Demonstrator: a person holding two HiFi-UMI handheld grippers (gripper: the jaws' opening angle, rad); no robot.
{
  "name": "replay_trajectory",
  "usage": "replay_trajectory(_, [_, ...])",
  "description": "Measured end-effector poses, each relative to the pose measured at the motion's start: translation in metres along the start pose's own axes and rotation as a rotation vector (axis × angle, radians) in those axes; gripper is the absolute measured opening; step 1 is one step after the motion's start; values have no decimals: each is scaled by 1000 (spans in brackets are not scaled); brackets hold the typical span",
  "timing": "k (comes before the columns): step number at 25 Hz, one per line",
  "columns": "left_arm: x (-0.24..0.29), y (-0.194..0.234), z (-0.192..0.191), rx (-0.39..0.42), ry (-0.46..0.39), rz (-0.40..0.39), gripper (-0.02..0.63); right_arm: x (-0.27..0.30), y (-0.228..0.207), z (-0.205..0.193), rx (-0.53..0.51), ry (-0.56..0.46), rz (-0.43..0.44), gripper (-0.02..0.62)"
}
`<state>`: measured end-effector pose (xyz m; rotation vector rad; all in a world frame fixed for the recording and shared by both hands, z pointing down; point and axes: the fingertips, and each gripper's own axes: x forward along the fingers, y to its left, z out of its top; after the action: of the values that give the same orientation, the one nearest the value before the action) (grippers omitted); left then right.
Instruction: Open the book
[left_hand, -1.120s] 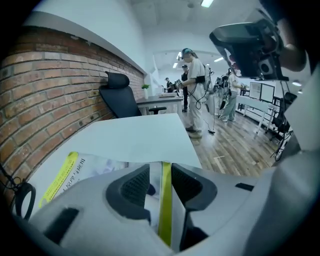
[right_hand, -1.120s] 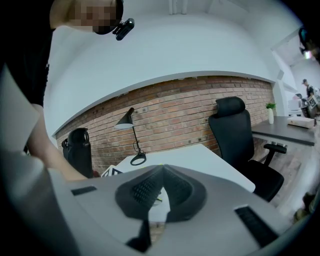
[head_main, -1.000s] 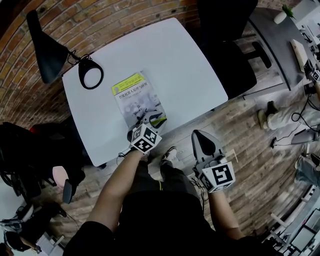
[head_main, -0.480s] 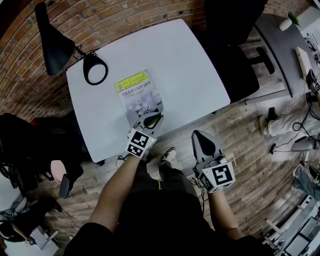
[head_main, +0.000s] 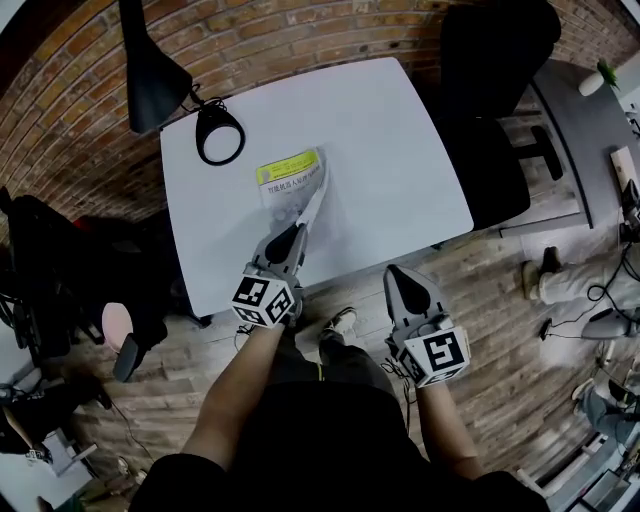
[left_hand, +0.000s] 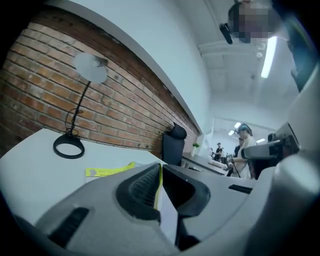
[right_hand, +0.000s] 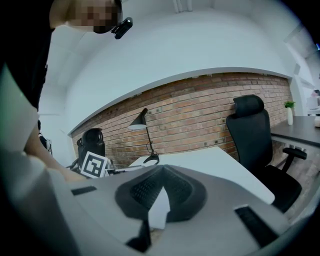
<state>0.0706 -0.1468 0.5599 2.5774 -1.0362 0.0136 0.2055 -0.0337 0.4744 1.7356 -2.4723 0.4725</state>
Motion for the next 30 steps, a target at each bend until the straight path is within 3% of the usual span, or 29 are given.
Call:
replay_trajectory(5, [-39, 40, 30, -262, -208, 139, 32, 9, 10, 4, -18, 11, 40, 11])
replay_trajectory(11, [-84, 97, 39, -443, -359, 302, 32, 23, 17, 5, -41, 28, 87, 11])
replay_trajectory(17, [-115, 126, 64, -627, -552, 343, 29, 39, 28, 10, -45, 26, 123, 11])
replay_trajectory(20, [-133, 149, 73, -667, -633, 371, 29, 46, 33, 16, -39, 26, 131, 11])
replay_trajectory(26, [-184, 213, 46, -659, -615, 598, 29, 58, 41, 10, -71, 41, 163, 11])
replay_trajectory(30, [-199, 245, 34, -635, -586, 664, 28, 68, 50, 10, -69, 62, 162, 11])
